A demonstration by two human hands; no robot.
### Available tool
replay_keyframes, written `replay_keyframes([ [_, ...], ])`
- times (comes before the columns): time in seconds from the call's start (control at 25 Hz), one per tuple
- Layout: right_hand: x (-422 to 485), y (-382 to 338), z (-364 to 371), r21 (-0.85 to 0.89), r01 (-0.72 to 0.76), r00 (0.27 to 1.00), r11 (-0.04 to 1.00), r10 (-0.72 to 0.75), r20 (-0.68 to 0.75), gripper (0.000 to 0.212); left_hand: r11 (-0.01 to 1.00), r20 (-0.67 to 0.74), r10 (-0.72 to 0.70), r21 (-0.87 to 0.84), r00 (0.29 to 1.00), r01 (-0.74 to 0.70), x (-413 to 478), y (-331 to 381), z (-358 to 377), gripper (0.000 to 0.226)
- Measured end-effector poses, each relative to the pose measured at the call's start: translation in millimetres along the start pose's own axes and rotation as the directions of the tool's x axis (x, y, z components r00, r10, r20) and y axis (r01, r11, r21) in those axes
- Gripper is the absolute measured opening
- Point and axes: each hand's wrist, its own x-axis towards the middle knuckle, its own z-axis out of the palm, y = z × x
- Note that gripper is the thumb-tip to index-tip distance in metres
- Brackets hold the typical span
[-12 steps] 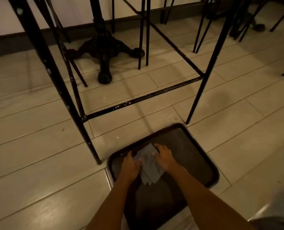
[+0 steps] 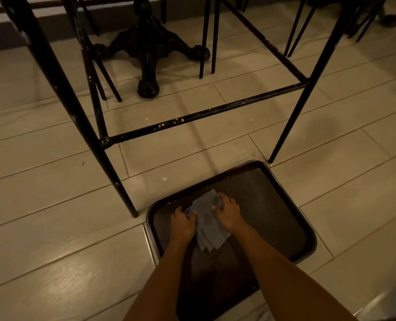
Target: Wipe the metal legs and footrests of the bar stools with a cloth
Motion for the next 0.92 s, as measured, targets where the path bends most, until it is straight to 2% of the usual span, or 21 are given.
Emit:
replay_keyframes([
  [0.16, 4, 3, 6, -0.009, -0.145, 0.989, 0.989, 0.145, -0.021, 0.058, 0.993, 0.019, -0.079, -0.088, 0.997, 0.08, -3, 1, 7, 0.064],
  [0.24, 5, 1, 6, -0.052, -0.187, 0.981, 0.981, 0.189, 0.044, 0.051, 0.983, 0.036, -0.117, -0.136, 0.992, 0.121, -2, -1, 10, 0.064],
  [0.32, 6, -4, 4, -0.063, -0.196, 0.971, 0.979, 0.203, 0.127, 0.046, 0.983, 0.054, -0.129, -0.126, 0.99, 0.135, -3, 1, 8, 0.054],
  [0.4, 10, -14, 1, 0.065, -0.194, 0.962, 0.979, 0.177, 0.21, 0.049, 0.977, 0.076, -0.127, -0.165, 0.989, 0.139, 0, -2, 5, 0.035],
  [0.48, 12, -30, -5, 0.249, -0.225, 0.952, 0.942, 0.158, 0.261, 0.047, 0.94, 0.073, -0.158, -0.295, 0.985, 0.173, -1, 0, -2, 0.027],
  [0.56, 13, -42, -10, 0.321, -0.245, 0.944, 0.915, 0.149, 0.294, 0.04, 0.881, 0.06, -0.208, -0.423, 0.976, 0.213, 1, 0, -4, 0.019],
  [0.64, 10, -51, -13, 0.356, -0.233, 0.941, 0.905, 0.118, 0.316, 0.036, 0.82, 0.122, -0.243, -0.504, 0.962, 0.271, 1, 4, -8, 0.015],
  [0.68, 9, -54, -14, 0.379, -0.218, 0.943, 0.9, 0.094, 0.319, 0.033, 0.785, 0.152, -0.233, -0.554, 0.961, 0.278, 2, 5, -10, 0.02],
  [0.72, 7, -56, -14, 0.397, -0.213, 0.943, 0.893, 0.081, 0.322, 0.029, 0.727, 0.184, -0.219, -0.624, 0.958, 0.286, 6, 3, -12, 0.034],
  [0.8, 0, -61, -19, 0.411, -0.238, 0.927, 0.88, 0.079, 0.367, 0.025, 0.623, 0.255, -0.216, -0.707, 0.942, 0.334, 5, 5, -16, 0.072],
  [0.92, -7, -66, -22, 0.462, -0.316, 0.876, 0.829, 0.068, 0.477, 0.028, 0.557, 0.314, -0.181, -0.748, 0.932, 0.36, -2, 10, -24, 0.074],
])
